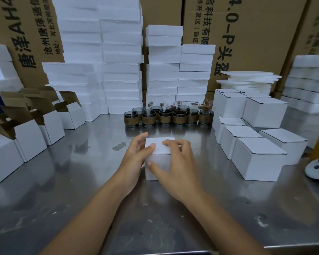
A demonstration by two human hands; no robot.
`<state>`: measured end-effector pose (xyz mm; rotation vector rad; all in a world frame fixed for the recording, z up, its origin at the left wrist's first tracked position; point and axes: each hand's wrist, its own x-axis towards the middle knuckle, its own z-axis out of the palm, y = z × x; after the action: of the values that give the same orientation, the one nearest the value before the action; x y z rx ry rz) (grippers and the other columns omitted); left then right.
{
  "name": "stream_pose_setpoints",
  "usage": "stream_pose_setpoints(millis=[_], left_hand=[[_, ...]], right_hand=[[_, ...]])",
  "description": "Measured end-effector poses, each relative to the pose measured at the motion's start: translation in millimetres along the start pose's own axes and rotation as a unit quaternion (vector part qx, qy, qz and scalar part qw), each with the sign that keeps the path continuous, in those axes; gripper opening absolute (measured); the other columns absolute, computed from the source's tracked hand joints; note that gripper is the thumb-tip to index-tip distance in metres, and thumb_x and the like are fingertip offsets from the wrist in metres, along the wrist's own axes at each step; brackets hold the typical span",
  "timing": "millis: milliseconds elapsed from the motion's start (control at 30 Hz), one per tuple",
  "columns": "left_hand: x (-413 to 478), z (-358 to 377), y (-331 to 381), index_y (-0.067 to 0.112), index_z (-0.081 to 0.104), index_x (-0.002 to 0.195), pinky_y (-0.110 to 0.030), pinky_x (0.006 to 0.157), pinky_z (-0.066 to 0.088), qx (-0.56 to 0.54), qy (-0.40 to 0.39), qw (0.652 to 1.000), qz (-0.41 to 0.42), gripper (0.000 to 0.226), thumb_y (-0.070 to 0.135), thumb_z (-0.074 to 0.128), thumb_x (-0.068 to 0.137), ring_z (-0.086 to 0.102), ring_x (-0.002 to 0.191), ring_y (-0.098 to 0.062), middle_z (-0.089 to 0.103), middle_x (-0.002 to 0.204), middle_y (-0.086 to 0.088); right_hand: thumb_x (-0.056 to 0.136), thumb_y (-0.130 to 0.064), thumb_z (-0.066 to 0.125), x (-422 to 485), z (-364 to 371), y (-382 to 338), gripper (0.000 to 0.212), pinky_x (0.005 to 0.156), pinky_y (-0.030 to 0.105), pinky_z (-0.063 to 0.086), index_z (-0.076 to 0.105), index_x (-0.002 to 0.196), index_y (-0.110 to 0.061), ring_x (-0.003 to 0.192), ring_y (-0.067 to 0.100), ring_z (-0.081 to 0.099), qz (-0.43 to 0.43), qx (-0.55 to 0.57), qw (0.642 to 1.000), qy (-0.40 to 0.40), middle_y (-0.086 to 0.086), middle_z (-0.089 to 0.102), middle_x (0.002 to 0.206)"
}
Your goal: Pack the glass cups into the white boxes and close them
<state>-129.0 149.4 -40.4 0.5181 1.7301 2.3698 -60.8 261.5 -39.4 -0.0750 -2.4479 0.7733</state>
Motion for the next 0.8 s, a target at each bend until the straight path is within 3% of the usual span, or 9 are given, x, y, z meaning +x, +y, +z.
stream_pose_setpoints(millis=[100,333,500,633,800], left_hand=[[-1.1,2.2,2.9,0.03,0.059,0.112,-0.033,0.096,0.039,-0.005,0.003,1.0,-0.012,0.038,0.045,0.053,0.078,0.053,0.114,-0.011,0.058,0.125,0.004],[4.5,-2.2,1.8,0.025,0.055,0.121,-0.037,0.103,0.038,-0.018,0.018,1.0,-0.015,0.038,0.042,0.031,0.098,0.051,0.12,-0.012,0.058,0.128,0.0],[12.8,-6.3,-2.1,0.024,0.057,0.113,-0.033,0.087,0.044,-0.022,0.028,0.999,-0.033,0.035,0.045,0.037,0.092,0.057,0.111,-0.011,0.061,0.118,-0.002],[20.1,-9.5,-4.4,0.021,0.057,0.11,-0.035,0.085,0.047,-0.036,0.038,0.998,-0.04,0.03,0.04,0.041,0.093,0.06,0.106,-0.016,0.062,0.112,-0.006],[24.1,-11.8,-7.7,0.02,0.056,0.107,-0.039,0.087,0.047,-0.034,0.031,0.998,-0.034,0.043,0.043,0.055,0.071,0.063,0.101,-0.02,0.063,0.105,-0.007]], right_hand=[[0.074,-0.063,0.061,4.0,-2.4,-3.2,0.074,0.098,0.033,0.037,0.034,0.135,-0.03,0.121,0.018,0.041,0.008,-0.055,0.998,-0.023,-0.004,0.026,0.134],[0.065,-0.051,0.069,27.8,-1.0,-1.2,0.072,0.081,0.03,0.041,0.038,0.126,-0.03,0.115,0.019,0.043,0.057,-0.014,0.998,-0.025,-0.003,0.035,0.12],[0.062,-0.046,0.071,59.5,-30.6,14.2,0.068,0.077,0.028,0.039,0.043,0.122,-0.032,0.106,0.017,0.047,0.078,0.02,0.996,0.043,-0.008,0.03,0.107],[0.063,-0.046,0.07,100.8,-82.2,29.1,0.065,0.077,0.031,0.042,0.043,0.12,-0.032,0.094,0.017,0.046,0.088,0.008,0.991,0.1,-0.006,0.029,0.106],[0.066,-0.048,0.072,132.8,-131.7,60.8,0.066,0.078,0.032,0.041,0.044,0.121,-0.025,0.099,0.025,0.051,0.107,-0.088,0.983,0.123,0.003,0.036,0.118]])
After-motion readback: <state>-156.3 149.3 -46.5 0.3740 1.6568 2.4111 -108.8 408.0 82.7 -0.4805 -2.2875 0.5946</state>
